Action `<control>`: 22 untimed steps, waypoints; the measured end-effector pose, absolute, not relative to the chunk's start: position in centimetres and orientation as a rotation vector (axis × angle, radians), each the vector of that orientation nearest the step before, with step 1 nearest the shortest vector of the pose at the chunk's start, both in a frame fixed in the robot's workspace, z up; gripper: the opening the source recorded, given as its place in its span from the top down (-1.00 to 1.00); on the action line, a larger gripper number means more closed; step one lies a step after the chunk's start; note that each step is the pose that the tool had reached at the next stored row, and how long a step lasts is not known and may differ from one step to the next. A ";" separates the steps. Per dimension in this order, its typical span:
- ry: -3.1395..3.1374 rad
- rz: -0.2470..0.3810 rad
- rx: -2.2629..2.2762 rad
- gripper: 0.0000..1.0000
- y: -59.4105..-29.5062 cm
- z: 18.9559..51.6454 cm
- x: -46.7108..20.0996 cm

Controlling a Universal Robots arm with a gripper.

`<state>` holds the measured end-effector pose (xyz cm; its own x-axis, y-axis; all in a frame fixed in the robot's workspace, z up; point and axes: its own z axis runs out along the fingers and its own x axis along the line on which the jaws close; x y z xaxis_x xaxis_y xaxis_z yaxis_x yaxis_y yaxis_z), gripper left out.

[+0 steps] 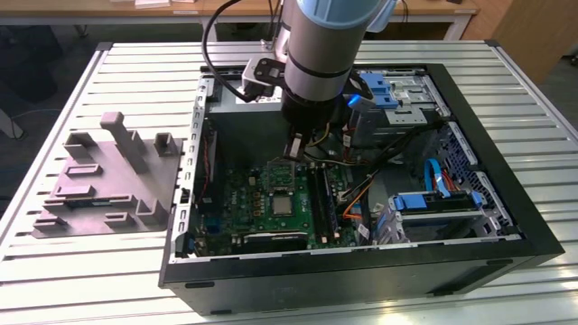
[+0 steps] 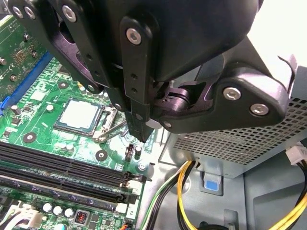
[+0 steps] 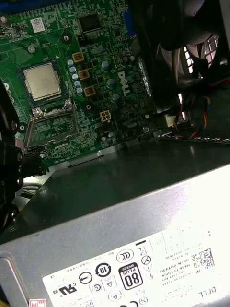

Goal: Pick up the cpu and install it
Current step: 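Close the cpu cover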

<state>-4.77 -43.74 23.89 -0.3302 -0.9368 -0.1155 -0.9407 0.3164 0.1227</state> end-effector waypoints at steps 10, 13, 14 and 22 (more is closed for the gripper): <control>2.532 0.263 -1.805 0.79 -43.7 24.1 -4.8; 2.532 0.265 -1.805 0.79 -43.7 24.1 -4.8; 2.532 0.265 -1.806 0.79 -43.7 24.1 -4.8; 2.532 0.269 -1.805 0.79 -43.7 24.3 -4.8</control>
<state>-4.76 -43.74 24.26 -0.3307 -0.9366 -0.1161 -0.9401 0.3161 0.1280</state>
